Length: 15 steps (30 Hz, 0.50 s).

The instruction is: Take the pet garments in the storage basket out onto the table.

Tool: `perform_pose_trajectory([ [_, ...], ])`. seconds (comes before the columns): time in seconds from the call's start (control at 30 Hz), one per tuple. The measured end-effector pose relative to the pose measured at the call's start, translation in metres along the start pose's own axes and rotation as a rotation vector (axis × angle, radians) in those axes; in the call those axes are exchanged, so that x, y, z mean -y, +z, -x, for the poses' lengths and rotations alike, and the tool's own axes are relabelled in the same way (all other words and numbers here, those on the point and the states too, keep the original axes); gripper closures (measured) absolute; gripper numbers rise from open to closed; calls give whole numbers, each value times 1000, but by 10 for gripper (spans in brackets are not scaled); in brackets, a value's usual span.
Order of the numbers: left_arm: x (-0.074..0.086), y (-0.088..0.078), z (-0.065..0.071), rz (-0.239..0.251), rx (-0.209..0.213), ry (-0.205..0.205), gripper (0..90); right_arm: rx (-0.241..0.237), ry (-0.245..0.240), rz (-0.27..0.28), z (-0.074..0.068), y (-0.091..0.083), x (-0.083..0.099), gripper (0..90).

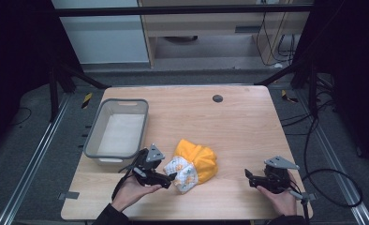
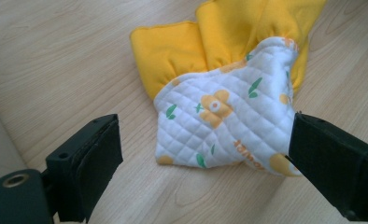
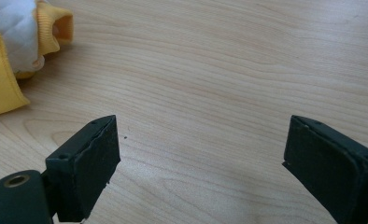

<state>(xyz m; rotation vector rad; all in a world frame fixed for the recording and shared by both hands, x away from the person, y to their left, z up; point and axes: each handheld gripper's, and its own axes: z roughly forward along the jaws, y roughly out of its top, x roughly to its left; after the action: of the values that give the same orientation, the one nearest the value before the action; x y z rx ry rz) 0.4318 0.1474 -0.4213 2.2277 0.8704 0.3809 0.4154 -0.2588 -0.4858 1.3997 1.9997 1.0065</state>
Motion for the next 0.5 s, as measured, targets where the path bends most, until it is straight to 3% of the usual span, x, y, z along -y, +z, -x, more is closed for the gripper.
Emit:
perform_pose_trajectory([
  [0.17,13,-9,-4,32,-16,-26,91,-4,13,-2,-1,-1,0,104],
  [0.5,40,-19,-13,24,-25,-74,92,0,5,-1,0,-1,1,102],
])
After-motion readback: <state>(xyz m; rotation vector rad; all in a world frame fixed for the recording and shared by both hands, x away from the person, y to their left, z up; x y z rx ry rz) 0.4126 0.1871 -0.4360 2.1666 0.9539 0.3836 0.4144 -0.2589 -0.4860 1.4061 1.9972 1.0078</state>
